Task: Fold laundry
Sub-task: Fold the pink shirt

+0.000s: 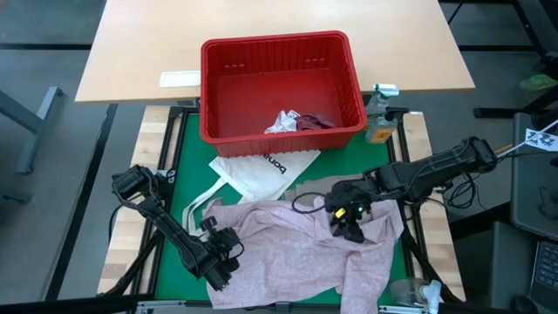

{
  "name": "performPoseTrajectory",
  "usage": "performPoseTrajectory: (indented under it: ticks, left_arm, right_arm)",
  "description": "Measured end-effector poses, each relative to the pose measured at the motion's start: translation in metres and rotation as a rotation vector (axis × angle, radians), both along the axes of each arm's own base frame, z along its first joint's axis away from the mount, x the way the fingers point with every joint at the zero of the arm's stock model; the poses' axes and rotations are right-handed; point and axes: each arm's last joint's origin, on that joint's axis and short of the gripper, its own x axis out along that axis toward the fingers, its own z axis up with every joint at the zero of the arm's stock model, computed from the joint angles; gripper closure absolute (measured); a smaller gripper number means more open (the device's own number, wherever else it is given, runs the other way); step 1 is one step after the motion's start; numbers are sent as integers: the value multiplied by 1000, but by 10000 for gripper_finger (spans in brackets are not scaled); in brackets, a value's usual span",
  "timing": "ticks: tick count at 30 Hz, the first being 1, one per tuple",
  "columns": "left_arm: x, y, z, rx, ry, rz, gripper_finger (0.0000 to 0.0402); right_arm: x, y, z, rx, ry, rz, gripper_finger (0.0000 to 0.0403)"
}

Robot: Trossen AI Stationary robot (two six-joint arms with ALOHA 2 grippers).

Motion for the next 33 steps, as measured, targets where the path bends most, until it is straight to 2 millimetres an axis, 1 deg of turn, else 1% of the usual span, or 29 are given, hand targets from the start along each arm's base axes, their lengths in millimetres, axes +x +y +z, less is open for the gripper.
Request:
performPoseTrajectory:
  ticks: [4,14,19,23,25,28,30,33]
  left_arm:
    - [0,0,0,0,0,0,388]
    - [1,-1,0,-6,-9,0,388]
    - [1,-1,0,-11,-16,0,388]
    - [1,-1,0,-10,-16,0,388]
    - [1,-1,0,-10,-16,0,388]
    - [1,-1,0,-10,-16,0,388]
    - [1,-1,0,-10,-16,-1,388]
    - [1,-1,0,-9,-17,-1,388]
  right_arm:
    - [-4,11,1,45,7,66,217]
    - [-26,50,-1,34,38,231,217]
    - [-36,66,-1,43,74,234,217]
    - [-40,71,0,48,72,256,217]
    - [-39,71,6,55,59,254,217]
    - [-36,72,23,41,-24,251,217]
    - [-33,71,35,-18,-122,266,217]
    - [-32,67,49,-171,-249,275,217]
